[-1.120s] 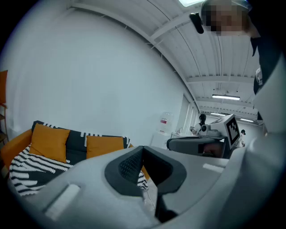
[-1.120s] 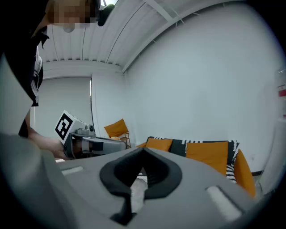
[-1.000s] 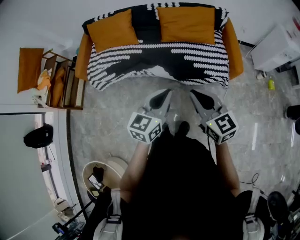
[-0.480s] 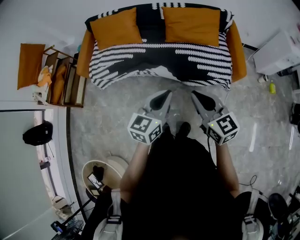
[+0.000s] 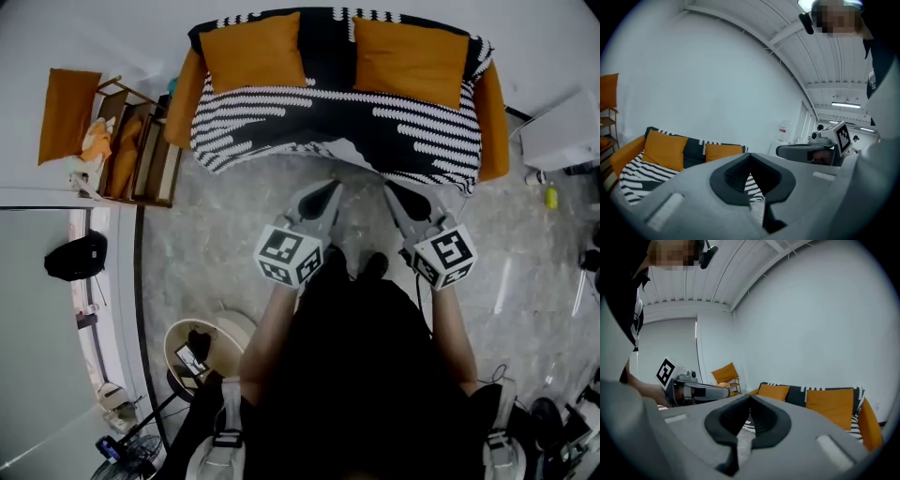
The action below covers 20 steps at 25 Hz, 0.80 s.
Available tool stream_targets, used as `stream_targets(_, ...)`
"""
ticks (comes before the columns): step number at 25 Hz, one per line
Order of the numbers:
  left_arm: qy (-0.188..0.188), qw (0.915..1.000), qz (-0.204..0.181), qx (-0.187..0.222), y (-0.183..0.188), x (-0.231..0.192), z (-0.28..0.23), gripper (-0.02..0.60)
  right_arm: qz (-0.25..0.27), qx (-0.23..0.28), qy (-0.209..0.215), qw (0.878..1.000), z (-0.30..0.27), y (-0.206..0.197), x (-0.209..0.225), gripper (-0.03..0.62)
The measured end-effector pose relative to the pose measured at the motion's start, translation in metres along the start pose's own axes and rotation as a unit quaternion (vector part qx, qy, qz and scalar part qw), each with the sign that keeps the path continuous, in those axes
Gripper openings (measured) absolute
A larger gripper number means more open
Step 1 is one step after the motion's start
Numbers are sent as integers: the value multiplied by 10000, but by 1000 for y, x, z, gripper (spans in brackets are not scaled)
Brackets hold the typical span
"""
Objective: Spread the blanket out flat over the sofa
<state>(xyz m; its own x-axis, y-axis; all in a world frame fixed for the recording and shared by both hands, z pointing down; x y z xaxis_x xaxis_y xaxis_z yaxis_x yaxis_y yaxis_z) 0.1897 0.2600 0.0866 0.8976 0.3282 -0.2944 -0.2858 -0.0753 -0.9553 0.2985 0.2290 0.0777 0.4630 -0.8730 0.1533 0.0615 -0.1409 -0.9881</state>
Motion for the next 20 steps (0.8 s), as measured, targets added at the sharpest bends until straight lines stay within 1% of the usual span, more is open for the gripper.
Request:
stream_targets(9, 158, 9998, 68, 115, 21, -76, -2, 9, 85, -136, 74, 9998, -80, -4, -5, 3)
stream_targets(15, 121, 9998, 59, 172, 38, -128, -1, 8, 134, -154, 75, 9998, -135, -5, -12, 3)
stream_targets(20, 92, 9998, 132, 144, 40, -166, 4, 9, 194, -255, 10, 9995, -169, -13, -20, 3)
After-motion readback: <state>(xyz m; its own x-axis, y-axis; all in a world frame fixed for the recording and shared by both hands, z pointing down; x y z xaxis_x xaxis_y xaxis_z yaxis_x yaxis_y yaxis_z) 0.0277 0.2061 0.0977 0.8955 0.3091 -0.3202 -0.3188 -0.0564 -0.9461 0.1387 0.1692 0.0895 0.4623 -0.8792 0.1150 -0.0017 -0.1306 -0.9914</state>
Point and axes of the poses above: the fingertips, and each gripper's own axes: z backward along the fingers, x to its right, y out of its top, the point moved 2 cm from there along z, backward along the fingers, and after that the axes turned 14 degrees about x, right-handed, at the moved point
